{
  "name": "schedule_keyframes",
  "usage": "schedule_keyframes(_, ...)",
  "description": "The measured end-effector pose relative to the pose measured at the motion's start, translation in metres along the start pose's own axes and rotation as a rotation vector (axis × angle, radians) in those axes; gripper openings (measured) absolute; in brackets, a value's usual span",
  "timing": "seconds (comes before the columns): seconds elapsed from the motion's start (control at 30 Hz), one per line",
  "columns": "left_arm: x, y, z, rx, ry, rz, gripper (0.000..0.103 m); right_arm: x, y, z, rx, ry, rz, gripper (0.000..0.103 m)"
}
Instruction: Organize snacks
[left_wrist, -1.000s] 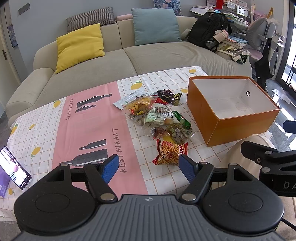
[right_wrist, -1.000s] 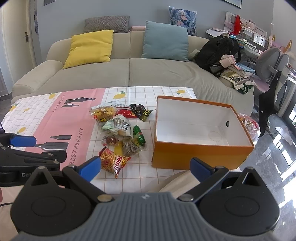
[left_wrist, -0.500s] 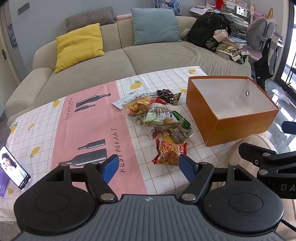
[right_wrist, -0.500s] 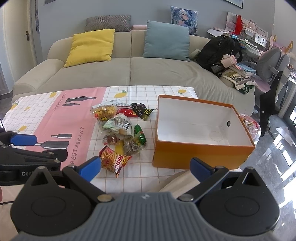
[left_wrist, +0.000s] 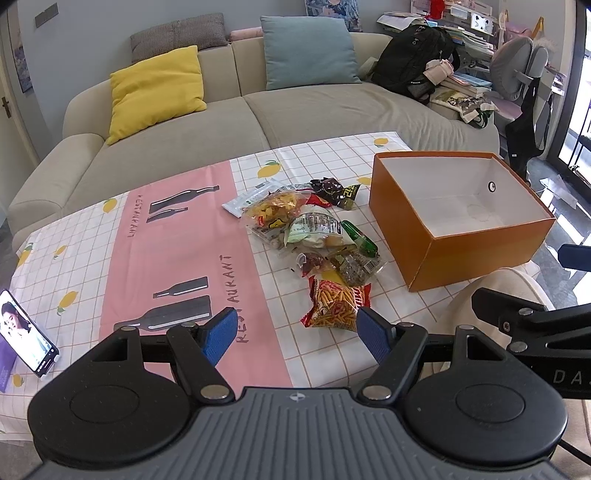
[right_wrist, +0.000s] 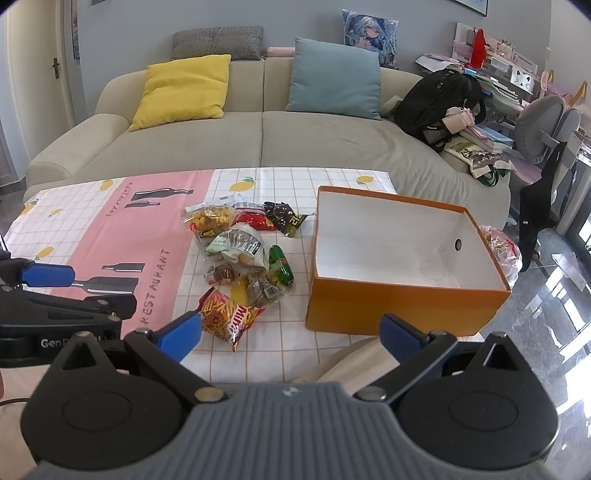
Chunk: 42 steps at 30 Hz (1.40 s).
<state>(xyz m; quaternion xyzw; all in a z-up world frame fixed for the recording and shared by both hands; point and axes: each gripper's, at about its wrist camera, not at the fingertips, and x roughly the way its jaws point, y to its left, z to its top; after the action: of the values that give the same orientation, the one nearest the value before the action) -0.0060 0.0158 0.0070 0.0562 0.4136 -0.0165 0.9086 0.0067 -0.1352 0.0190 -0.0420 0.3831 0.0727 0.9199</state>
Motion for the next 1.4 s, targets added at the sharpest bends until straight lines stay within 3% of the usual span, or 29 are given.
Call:
schedule_keyframes(0.33,-0.001,-0.004,0.001,0.028,-0.048,-0.020,0.075,0.003,-0.008,0.000,0.033,-0.030,0.011,0.100)
schedule_keyframes(0.47,0.002,0.002,0.003,0.012,-0.069,-0.063,0.068,0.010,-0.008,0.002,0.005,-0.055,0.006,0.100)
schedule_keyframes(0.77,0.021,0.018,0.007,-0.013,-0.067,-0.147,0.079,0.041,-0.005,0.006,-0.051,-0.079,0.068,0.100)
schedule_keyframes(0.97,0.045,0.039,0.011,-0.068,-0.012,-0.197,0.080,0.073,-0.002,0.020,-0.096,-0.062,0.103,0.099)
schedule_keyframes(1.03,0.056,0.046,0.012,-0.086,0.013,-0.212,0.080,0.084,0.000,0.025,-0.130,-0.050,0.114,0.095)
schedule_keyframes(1.1,0.069,0.052,0.013,-0.113,0.043,-0.248,0.080,0.094,0.004,0.030,-0.160,-0.033,0.134,0.083)
schedule_keyframes(1.17,0.079,0.055,0.015,-0.134,0.068,-0.283,0.079,0.105,0.008,0.033,-0.195,-0.021,0.146,0.080)
schedule_keyframes(1.27,0.095,0.057,0.018,-0.134,0.108,-0.283,0.077,0.121,0.017,0.033,-0.274,-0.005,0.170,0.068)
schedule_keyframes(1.4,0.117,0.057,0.020,-0.108,0.165,-0.270,0.073,0.142,0.032,0.025,-0.371,0.061,0.242,0.067)
